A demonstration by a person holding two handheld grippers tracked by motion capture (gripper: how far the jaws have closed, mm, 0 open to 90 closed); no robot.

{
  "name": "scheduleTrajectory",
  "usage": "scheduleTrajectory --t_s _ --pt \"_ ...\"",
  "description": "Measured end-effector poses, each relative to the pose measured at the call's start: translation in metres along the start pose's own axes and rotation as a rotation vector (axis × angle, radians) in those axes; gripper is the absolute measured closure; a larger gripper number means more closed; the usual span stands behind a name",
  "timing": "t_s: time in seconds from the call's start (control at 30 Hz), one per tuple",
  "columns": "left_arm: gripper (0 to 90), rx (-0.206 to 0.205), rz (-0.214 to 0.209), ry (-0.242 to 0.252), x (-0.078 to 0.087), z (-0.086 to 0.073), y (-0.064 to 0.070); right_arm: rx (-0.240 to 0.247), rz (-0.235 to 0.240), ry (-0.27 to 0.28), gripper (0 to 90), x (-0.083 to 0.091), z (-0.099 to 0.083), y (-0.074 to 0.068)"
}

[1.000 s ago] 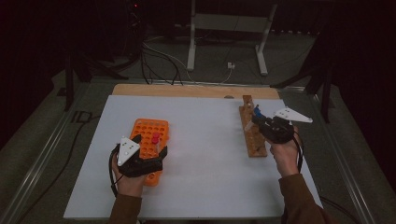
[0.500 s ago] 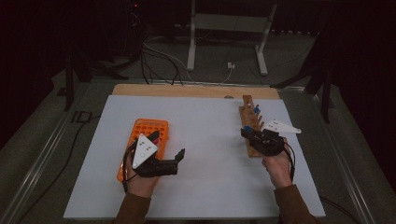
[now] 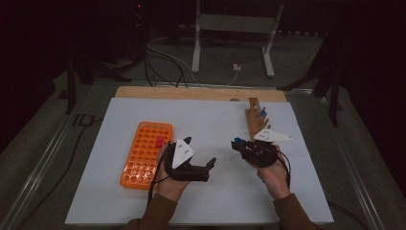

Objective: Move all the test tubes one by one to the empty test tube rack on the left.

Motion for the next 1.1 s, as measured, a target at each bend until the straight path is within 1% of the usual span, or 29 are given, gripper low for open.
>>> scheduleTrajectory --t_s 0.07,0.2,0.23,0.3,0.4,0.47,0.5,0.53,0.57,0.63,0.7,0.77,0.83,0.97,1.03,1.1 --pt "2.9 0.001 -0.014 -0.011 -0.007 -0.002 0.004 0.012 0.014 -0.007 76.1 -0.002 0.0 -0.006" --pt "5.5 -0.005 -0.027 -0.049 -0.019 -0.006 0.011 0.017 0.046 -0.013 76.1 -0.006 0.0 -0.015" --pt "6.0 -0.01 -0.029 -0.057 -0.02 -0.007 0.012 0.016 0.06 -0.015 76.1 -0.007 0.0 -0.018" --pt "6.0 -0.027 -0.05 -0.075 -0.025 -0.009 0.016 0.018 0.074 -0.019 76.0 -0.008 0.0 -0.022" --pt "6.0 -0.037 -0.072 -0.099 -0.029 -0.012 0.023 0.021 0.095 -0.025 76.0 -0.01 0.001 -0.029" --pt "8.9 -0.05 -0.076 -0.107 -0.031 -0.013 0.026 0.028 0.105 -0.032 76.0 -0.011 0.001 -0.033" --pt "12.6 -0.054 -0.075 -0.109 -0.031 -0.014 0.027 0.032 0.109 -0.033 76.0 -0.012 0.001 -0.034" --pt "18.8 -0.065 -0.077 -0.114 -0.031 -0.015 0.027 0.034 0.112 -0.035 76.0 -0.012 0.001 -0.036" --pt "23.4 -0.065 -0.079 -0.12 -0.031 -0.015 0.027 0.033 0.117 -0.034 75.9 -0.012 0.001 -0.038" --pt "35.0 -0.061 -0.104 -0.119 -0.031 -0.015 0.028 0.038 0.124 -0.032 76.0 -0.012 0.002 -0.04" --pt "45.5 -0.057 -0.116 -0.122 -0.031 -0.016 0.029 0.041 0.129 -0.035 76.0 -0.012 0.002 -0.042" --pt "54.2 -0.055 -0.13 -0.126 -0.031 -0.016 0.029 0.039 0.14 -0.034 76.0 -0.012 0.002 -0.043" --pt "62.4 -0.06 -0.133 -0.138 -0.031 -0.017 0.03 0.037 0.142 -0.036 76.0 -0.013 0.002 -0.044" --pt "74.0 -0.056 -0.14 -0.142 -0.031 -0.017 0.03 0.043 0.15 -0.035 76.0 -0.012 0.002 -0.046" --pt "75.7 -0.05 -0.143 -0.141 -0.03 -0.017 0.03 0.047 0.153 -0.035 76.1 -0.012 0.002 -0.047" --pt "76.6 -0.053 -0.145 -0.142 -0.03 -0.017 0.03 0.047 0.155 -0.035 76.1 -0.012 0.003 -0.047"
Point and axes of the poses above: each handheld gripper's, and its own axes: x roughly backward along the jaws, z roughly out of its top, y roughly to its right, the point moved 6 cm from there along -x, roughly forward along the jaws, and after that the axes turned 5 degrees about z, right-handed, at the moved point
